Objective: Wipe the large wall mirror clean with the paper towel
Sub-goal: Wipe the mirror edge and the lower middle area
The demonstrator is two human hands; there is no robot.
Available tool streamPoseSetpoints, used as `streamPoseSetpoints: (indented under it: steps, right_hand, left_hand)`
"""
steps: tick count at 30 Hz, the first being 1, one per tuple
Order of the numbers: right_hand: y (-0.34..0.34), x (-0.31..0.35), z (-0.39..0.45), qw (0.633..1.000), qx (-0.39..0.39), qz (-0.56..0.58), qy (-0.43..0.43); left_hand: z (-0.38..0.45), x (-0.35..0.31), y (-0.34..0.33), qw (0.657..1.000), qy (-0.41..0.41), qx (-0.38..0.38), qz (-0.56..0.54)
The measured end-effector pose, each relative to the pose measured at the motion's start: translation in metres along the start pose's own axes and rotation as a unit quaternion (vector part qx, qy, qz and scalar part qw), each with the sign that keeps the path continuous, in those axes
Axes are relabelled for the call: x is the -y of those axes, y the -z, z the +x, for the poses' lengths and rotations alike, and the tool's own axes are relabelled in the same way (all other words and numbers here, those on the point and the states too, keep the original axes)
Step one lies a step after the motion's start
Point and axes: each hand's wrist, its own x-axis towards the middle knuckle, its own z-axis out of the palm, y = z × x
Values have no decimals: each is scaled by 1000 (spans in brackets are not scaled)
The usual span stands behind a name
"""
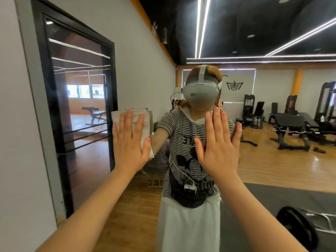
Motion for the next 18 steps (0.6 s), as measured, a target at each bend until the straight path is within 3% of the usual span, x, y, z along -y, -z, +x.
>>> streamPoseSetpoints:
  steps: [3, 5, 10, 15, 18]
  right_hand:
    - [-1, 0, 0, 1000, -2, -4, 3]
    - [-2, 0, 0, 1000, -4, -2, 4]
    - [-2, 1, 0, 1000, -14, 0, 5]
    - [-1, -2, 0, 1000, -17, -9, 11]
    - [-1, -2, 0, 1000, -21, -6, 9]
  left_hand:
    - [-5, -26, -3, 996, 93, -5, 0]
    - [-4, -45, -2, 993, 114, -9, -17]
    - [1, -77, 0, 1000, -3, 16, -8]
    - [5, -51, 0, 986, -161, 28, 26]
    - [7, -28, 5, 984, -172, 23, 27]
